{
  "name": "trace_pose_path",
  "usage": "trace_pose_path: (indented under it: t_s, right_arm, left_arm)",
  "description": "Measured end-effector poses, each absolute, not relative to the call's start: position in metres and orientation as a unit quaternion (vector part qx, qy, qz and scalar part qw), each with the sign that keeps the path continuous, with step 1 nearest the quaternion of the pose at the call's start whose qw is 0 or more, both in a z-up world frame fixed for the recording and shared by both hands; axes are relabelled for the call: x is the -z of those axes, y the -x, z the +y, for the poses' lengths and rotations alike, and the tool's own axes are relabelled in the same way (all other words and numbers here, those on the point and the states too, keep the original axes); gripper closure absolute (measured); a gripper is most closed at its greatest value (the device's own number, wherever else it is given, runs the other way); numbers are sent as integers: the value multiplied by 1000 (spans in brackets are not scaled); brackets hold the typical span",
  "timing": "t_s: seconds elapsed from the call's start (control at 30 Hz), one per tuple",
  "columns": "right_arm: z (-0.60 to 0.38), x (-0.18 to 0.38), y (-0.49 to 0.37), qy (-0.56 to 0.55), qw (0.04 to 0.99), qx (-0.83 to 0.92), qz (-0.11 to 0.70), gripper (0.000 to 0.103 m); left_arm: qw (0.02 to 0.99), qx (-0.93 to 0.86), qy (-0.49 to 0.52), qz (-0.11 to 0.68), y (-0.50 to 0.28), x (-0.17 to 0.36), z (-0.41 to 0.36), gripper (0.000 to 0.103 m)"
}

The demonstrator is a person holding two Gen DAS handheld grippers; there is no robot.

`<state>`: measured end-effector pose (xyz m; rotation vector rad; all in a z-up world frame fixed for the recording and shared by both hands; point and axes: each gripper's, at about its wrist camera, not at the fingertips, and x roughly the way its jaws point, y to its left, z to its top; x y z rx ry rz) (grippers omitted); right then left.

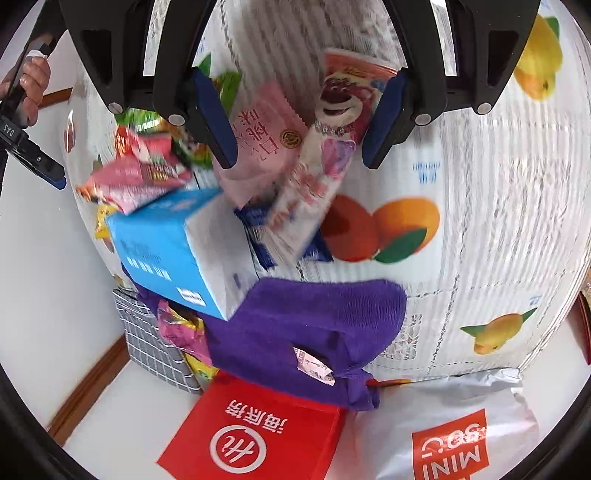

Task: Organize snacks
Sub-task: 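Return the left tool to the snacks and grasp the pink ice-cream-print packet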

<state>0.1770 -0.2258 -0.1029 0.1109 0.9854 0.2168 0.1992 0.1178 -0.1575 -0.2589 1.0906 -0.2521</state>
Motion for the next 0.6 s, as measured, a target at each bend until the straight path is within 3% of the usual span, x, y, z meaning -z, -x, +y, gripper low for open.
trace_pose_path:
  t_s: [0.17,0.23,0.4,0.6]
  right_arm:
    - [-233,104,-160,-72,873,-97,472,26]
    - [-234,105,-154,-79,873,-96,472,26]
    - [-235,106,-141,-87,874,-96,469,26]
    - [-236,110,-135,-94,872,-95,470,26]
  left_arm:
    - [848,112,118,505,-190,156,115,41]
    - [847,111,128,504,-192,157,116,56]
    - [849,112,128,501,-190,152,120,76]
    - [845,120,129,504,-171,144,128,79]
